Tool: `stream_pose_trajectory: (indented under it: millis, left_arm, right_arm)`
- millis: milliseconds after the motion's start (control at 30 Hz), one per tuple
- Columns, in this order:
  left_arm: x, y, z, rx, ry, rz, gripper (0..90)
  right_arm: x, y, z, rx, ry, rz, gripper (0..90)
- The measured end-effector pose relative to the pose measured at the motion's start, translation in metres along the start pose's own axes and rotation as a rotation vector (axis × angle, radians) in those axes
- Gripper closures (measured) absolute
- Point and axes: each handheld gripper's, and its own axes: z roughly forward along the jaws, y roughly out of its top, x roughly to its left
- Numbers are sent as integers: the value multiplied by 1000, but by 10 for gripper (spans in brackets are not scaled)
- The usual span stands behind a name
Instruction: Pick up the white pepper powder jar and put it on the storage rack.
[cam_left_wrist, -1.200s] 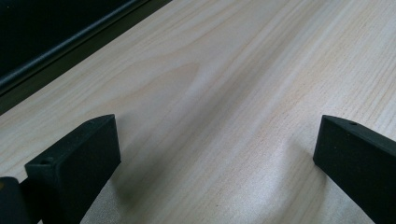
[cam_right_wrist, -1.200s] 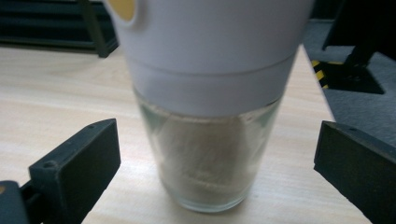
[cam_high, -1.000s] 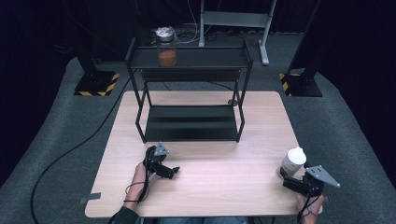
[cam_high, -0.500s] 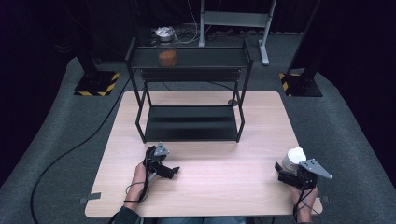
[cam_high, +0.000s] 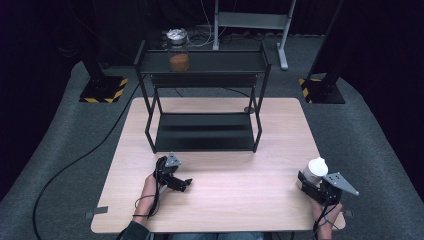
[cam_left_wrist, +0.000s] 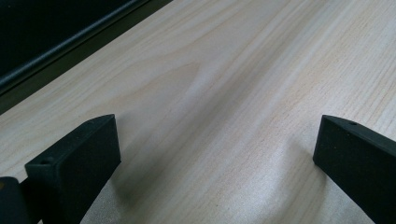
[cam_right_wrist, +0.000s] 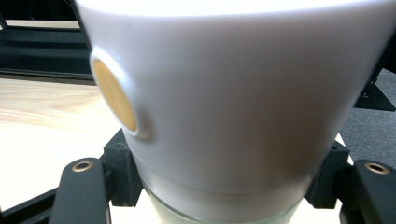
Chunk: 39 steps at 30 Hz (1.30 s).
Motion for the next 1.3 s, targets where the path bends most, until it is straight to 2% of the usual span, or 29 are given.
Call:
stream_pose_trajectory:
  millis: [300,533,800,1300]
  left_arm:
    - [0,0,0,1,3,-3,0]
    - [0,0,0,0,6,-7,0]
    - [-1,0,0,-2,10,-10,1]
    - [-1,0,0,-1,14,-13,0]
  right_arm:
    - [-6,2,-6,-36,52,34,295]
    - [2,15,-6,-39,86,-11,295]
    - [7,28,0,-48,146,-36,295]
    - [21,53,29,-34,275,-88,295]
